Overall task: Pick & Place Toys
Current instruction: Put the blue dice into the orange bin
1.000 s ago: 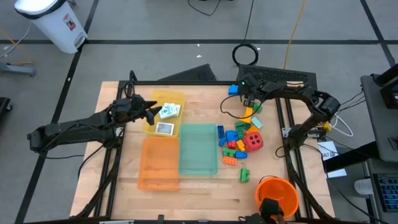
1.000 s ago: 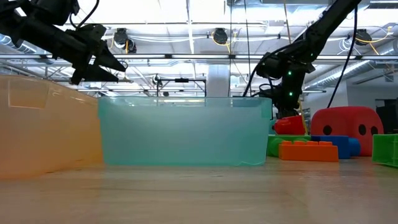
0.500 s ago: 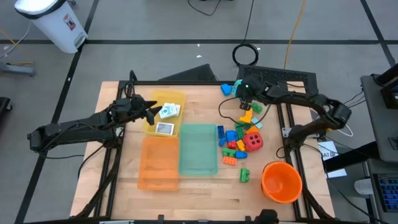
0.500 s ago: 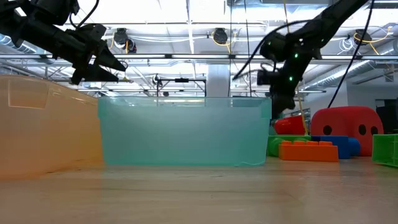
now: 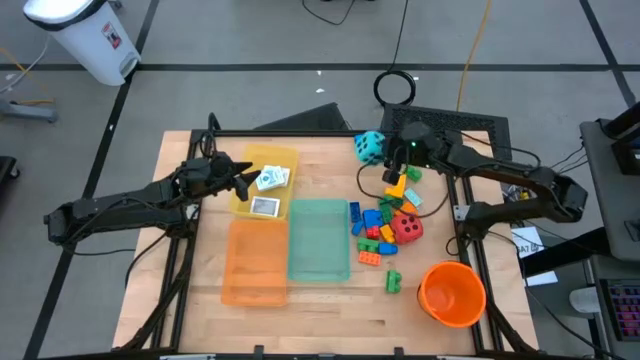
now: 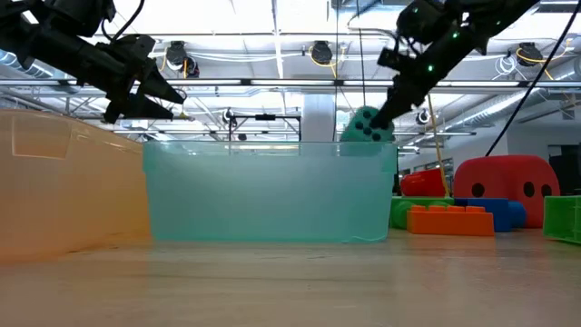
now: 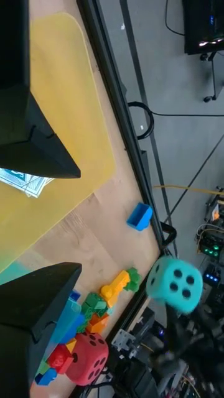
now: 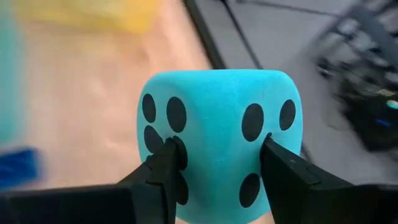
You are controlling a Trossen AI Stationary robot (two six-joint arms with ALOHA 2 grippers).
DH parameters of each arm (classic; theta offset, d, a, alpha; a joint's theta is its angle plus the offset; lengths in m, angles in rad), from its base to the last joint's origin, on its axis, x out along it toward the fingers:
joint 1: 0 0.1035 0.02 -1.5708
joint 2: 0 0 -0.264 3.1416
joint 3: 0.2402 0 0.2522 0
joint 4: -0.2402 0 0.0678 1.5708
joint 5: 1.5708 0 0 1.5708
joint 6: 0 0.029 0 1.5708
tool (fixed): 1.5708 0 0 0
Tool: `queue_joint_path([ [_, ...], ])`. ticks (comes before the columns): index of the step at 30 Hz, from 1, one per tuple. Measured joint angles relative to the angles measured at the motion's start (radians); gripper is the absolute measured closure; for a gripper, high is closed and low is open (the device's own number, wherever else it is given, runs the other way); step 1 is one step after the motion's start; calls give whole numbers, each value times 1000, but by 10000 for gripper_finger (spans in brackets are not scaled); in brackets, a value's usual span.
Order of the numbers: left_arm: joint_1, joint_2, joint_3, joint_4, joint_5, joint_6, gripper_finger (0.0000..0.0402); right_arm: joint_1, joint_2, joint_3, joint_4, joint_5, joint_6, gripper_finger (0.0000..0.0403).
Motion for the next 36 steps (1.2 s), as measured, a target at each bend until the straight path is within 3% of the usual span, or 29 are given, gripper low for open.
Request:
queue_joint_path([
  [5,-4,22,0,45,20,-63,163,68,-17,0,32,-192,80,261],
  [10,-44,108,0,203,106,24,163,151,-8,0,121,-306,131,260],
  [15,-109,246,0,461,183,123,163,225,4,1,246,-367,180,262],
  [21,-198,451,0,855,313,261,163,308,5,1,412,-366,185,259],
  [26,-285,604,3,1089,312,419,161,352,5,1,471,-367,181,261],
  [30,-319,649,62,1031,256,454,137,362,5,1,470,-366,176,258],
  [36,-338,657,228,707,215,484,78,361,5,1,470,-366,175,261],
])
